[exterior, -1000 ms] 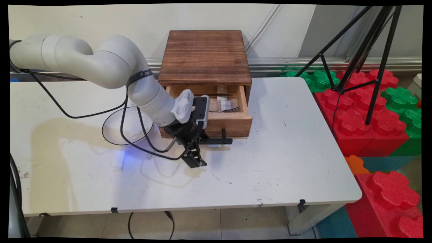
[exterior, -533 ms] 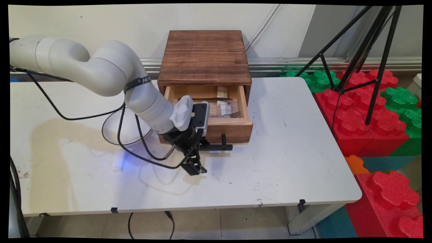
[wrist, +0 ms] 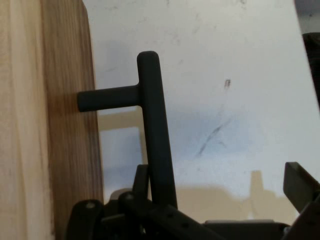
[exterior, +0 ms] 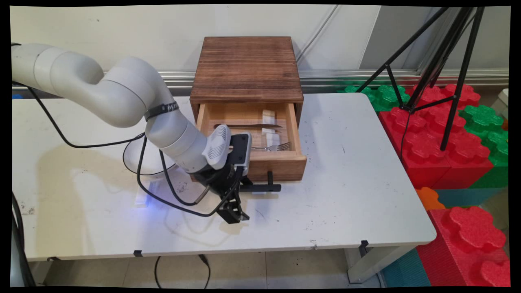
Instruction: Open the drawer
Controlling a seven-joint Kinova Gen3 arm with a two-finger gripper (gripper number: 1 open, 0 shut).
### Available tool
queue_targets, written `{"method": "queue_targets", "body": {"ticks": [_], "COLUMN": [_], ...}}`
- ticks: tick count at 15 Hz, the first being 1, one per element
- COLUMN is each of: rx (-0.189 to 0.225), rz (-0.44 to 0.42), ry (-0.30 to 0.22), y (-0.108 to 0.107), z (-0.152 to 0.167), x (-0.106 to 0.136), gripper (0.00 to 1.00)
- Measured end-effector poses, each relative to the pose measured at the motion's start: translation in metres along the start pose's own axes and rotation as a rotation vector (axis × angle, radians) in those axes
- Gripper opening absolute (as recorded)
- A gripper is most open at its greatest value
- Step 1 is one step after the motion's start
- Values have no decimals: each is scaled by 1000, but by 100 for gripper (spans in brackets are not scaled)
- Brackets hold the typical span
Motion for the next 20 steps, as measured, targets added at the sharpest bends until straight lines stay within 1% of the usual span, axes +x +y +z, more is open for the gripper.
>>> {"method": "queue_targets", "body": {"ticks": [7,20], "rx": [-18,-43], "rz": [-7,0], "ry": [14,35], "y": [19,45], "z": [0,1], "x": [2,3], "gripper": [100,100]}}
